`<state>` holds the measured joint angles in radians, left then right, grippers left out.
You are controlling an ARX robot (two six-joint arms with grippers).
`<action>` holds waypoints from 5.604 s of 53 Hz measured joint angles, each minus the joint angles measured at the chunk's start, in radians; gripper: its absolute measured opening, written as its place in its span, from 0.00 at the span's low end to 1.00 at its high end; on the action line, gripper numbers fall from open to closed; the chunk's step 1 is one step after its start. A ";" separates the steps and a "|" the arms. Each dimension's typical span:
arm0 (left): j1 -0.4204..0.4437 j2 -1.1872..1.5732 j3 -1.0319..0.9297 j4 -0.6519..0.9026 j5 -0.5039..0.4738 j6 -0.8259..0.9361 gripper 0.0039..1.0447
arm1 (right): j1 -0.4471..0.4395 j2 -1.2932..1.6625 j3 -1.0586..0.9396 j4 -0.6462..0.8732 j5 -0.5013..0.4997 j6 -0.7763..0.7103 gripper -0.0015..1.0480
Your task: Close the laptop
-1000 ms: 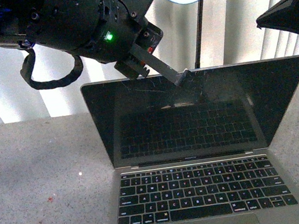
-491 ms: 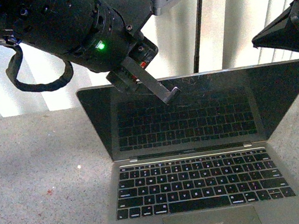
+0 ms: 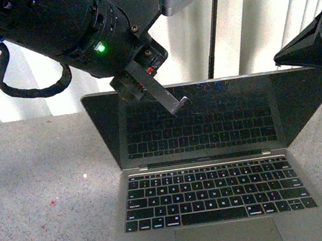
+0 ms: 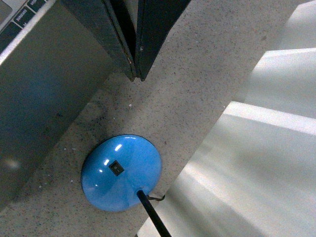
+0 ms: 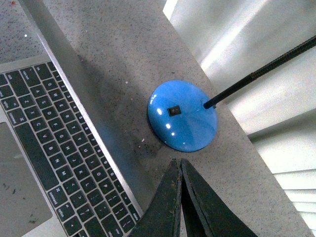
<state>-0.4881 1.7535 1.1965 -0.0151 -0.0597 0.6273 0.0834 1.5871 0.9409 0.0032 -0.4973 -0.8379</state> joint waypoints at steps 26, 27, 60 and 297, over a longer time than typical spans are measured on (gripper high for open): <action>-0.008 -0.057 -0.079 -0.017 0.027 -0.012 0.03 | 0.031 -0.010 -0.021 -0.082 0.010 -0.075 0.03; -0.008 -0.058 -0.082 -0.017 0.029 -0.016 0.03 | 0.034 -0.011 -0.022 -0.087 0.010 -0.078 0.03; -0.029 -0.054 -0.187 0.022 0.040 -0.087 0.03 | 0.058 -0.011 -0.099 -0.109 0.023 -0.129 0.03; 0.405 -0.584 -1.081 1.057 -0.022 -0.635 0.03 | -0.074 -0.508 -0.858 0.979 0.502 0.825 0.03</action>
<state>-0.0830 1.1690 0.1154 1.0420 -0.0814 -0.0078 0.0097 1.0794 0.0826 0.9821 0.0051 -0.0132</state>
